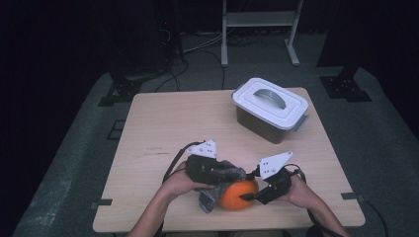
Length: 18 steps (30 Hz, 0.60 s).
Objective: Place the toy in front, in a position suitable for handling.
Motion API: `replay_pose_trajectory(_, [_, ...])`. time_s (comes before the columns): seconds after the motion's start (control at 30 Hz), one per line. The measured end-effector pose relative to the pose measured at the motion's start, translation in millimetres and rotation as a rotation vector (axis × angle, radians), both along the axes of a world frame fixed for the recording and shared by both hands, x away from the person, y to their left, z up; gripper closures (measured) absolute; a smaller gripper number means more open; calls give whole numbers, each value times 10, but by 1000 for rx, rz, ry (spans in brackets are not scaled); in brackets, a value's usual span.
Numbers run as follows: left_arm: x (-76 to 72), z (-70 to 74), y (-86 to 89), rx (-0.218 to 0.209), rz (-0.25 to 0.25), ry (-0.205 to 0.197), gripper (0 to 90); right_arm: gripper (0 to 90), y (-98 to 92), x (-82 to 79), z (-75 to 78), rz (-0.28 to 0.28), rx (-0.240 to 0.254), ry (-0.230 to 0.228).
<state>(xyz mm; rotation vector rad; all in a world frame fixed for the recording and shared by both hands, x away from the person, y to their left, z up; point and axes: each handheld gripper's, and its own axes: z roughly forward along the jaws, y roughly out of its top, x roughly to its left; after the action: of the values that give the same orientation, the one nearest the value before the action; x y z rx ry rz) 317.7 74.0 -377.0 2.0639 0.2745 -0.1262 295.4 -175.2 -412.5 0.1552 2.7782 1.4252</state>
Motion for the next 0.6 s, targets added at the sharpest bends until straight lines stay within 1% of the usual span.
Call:
replay_pose_trajectory(0.03, [21,-24,32,-2,7,4,683,415,-31,9,4,-10,-1,-4])
replay_pose_trajectory(0.1, [35,-52,83,-11,22,16,683,418,-61,21,8,-21,-1,4])
replay_pose_trajectory(0.13, [40,-66,119,-8,28,16,683,420,-78,35,5,-23,5,8])
replay_pose_trajectory(0.2, [38,-78,135,-13,35,21,683,423,-121,65,-3,-30,14,21])
replay_pose_trajectory(0.23, [38,-103,181,-10,45,25,683,424,-150,90,-9,-34,19,29])
replay_pose_trajectory(0.27, [38,-103,181,-10,45,25,683,424,-150,90,-9,-34,19,29])
replay_pose_trajectory(0.3, [34,-128,215,-9,49,31,683,422,-196,121,-8,-46,22,42])
replay_pose_trajectory(0.33, [28,-141,225,-9,50,36,683,420,-211,131,-10,-49,24,45])
replay_pose_trajectory(0.4, [20,-161,232,-20,51,42,682,403,-248,150,-14,-64,29,58])
replay_pose_trajectory(0.43, [16,-165,228,-28,44,41,682,394,-257,153,-17,-67,31,59])
replay_pose_trajectory(0.5, [-1,-163,201,-29,40,36,682,359,-252,149,-11,-78,23,59])
replay_pose_trajectory(0.6, [-1,-150,156,-30,42,36,682,314,-257,149,18,-127,2,62])
